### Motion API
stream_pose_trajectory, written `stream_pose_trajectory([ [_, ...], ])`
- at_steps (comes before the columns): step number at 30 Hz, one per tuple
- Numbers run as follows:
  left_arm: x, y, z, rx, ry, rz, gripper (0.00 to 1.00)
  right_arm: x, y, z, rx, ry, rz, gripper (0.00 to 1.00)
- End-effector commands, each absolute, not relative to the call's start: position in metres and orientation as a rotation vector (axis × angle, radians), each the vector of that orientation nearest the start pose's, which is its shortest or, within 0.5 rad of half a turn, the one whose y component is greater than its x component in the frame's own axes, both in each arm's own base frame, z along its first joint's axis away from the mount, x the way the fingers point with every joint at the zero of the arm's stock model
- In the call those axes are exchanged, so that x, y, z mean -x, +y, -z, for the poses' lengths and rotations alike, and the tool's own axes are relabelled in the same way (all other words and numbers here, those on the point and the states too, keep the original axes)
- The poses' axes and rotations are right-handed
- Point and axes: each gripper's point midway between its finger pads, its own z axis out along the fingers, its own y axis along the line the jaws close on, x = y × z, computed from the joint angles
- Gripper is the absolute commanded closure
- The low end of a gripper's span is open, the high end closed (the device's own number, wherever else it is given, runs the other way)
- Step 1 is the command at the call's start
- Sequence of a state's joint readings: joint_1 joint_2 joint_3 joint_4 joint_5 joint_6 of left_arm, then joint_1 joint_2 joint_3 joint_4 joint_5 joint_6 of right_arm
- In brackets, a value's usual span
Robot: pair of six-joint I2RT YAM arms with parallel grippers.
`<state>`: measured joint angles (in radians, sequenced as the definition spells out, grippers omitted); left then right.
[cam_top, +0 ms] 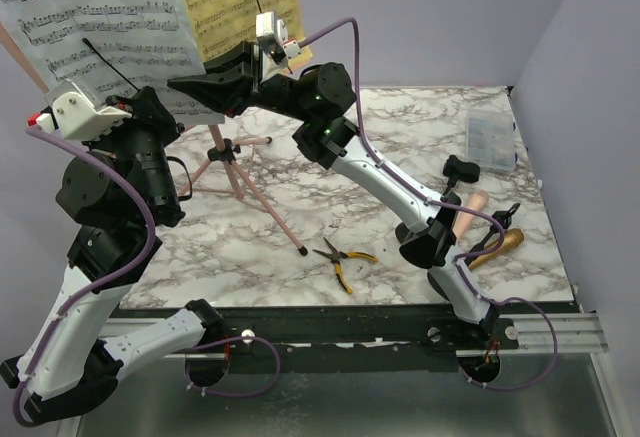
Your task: Set up the instrument practice props
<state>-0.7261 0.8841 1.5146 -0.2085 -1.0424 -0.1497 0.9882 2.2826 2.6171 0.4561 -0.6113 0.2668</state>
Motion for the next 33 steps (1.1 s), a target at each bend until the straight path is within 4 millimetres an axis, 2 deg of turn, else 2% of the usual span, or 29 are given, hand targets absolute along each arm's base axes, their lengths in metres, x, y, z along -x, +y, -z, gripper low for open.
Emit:
stream_pose_trajectory([
  [1, -0.227, -0.005, -0.554, 0.597, 1.195, 0.188, 0.85, -0.223, 0.542, -0.585, 0.856, 0.504, -1.37, 0.79],
  [4, -0.225, -0.004, -0.552, 0.6, 1.193, 0.191, 0.81, -0.225, 0.537, -0.591, 0.828, 0.521, -1.362, 0.61],
  [7, -0.225, -0.003, -0.552, 0.603, 1.193, 0.191, 0.77, -0.228, 0.532, -0.597, 0.801, 0.552, -1.35, 0.57],
  [9, -0.224, -0.002, -0.552, 0.603, 1.192, 0.192, 0.73, -0.228, 0.528, -0.602, 0.787, 0.568, -1.347, 0.5],
  [11, -0.224, -0.003, -0.553, 0.601, 1.191, 0.196, 0.69, -0.229, 0.523, -0.608, 0.768, 0.586, -1.345, 0.47],
  [19, -0.222, -0.006, -0.553, 0.584, 1.186, 0.24, 0.57, -0.23, 0.502, -0.626, 0.706, 0.695, -1.33, 0.27],
  [22, -0.219, -0.01, -0.553, 0.569, 1.189, 0.276, 0.48, -0.234, 0.493, -0.627, 0.687, 0.777, -1.305, 0.2],
  [27, -0.21, -0.015, -0.552, 0.545, 1.208, 0.367, 0.33, -0.233, 0.479, -0.609, 0.715, 0.942, -1.261, 0.15],
  [31, -0.192, -0.019, -0.555, 0.503, 1.214, 0.493, 0.19, -0.23, 0.483, -0.556, 0.791, 1.144, -1.274, 0.13],
  [33, -0.183, -0.021, -0.552, 0.486, 1.224, 0.552, 0.14, -0.224, 0.485, -0.538, 0.811, 1.191, -1.313, 0.13],
])
